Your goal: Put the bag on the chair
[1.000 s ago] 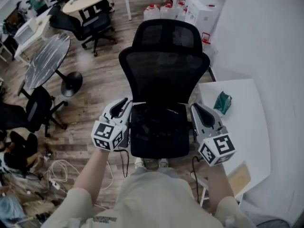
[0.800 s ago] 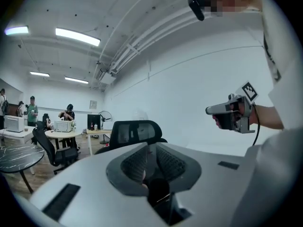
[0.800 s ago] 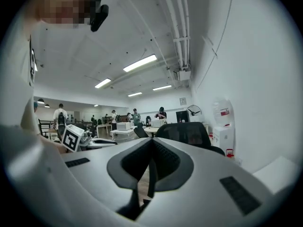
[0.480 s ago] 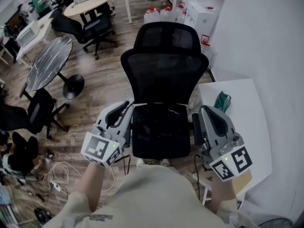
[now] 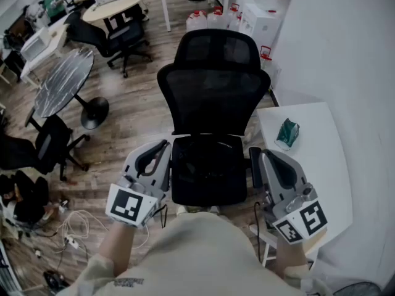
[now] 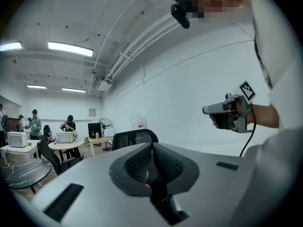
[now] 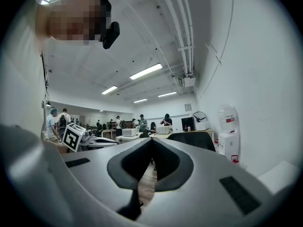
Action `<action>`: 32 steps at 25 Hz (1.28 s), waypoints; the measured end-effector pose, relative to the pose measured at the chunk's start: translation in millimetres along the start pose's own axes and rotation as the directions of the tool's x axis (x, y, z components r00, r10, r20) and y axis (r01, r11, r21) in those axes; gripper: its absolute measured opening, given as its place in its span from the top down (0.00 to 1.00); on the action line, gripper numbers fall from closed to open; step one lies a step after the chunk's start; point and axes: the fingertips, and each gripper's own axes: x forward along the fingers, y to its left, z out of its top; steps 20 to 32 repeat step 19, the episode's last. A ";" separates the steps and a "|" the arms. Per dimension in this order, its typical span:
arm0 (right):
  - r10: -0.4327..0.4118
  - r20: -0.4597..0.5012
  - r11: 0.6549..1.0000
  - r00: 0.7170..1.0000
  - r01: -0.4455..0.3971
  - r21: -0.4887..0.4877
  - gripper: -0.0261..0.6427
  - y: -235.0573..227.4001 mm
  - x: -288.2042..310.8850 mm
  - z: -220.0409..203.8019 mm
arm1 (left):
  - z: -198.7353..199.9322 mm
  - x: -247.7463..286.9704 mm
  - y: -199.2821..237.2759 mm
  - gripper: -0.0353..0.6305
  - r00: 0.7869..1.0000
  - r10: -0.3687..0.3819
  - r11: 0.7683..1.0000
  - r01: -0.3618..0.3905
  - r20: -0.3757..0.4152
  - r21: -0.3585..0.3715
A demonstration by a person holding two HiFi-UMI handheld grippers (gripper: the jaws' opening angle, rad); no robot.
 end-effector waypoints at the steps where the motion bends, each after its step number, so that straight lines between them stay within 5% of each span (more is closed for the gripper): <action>1: -0.004 -0.004 1.000 1.000 0.004 0.007 0.93 -1.2 0.1 -1.7 | 1.6 -0.2 0.1 0.90 1.000 -0.002 1.000 0.002 0.002 -0.001; 15: 0.001 -0.024 1.000 1.000 0.000 0.019 0.93 3.9 3.9 -7.3 | 7.4 -8.6 8.6 0.92 1.000 0.022 1.000 -0.022 -0.004 -0.007; 19: -0.002 -0.027 1.000 1.000 0.003 0.021 0.93 6.5 3.5 -10.5 | 12.2 -11.6 11.6 0.92 1.000 -0.006 0.995 0.008 0.022 -0.103; 32: -0.002 -0.027 1.000 1.000 0.003 0.021 0.93 6.5 3.5 -10.5 | 12.2 -11.6 11.6 0.92 1.000 -0.006 0.995 0.008 0.022 -0.103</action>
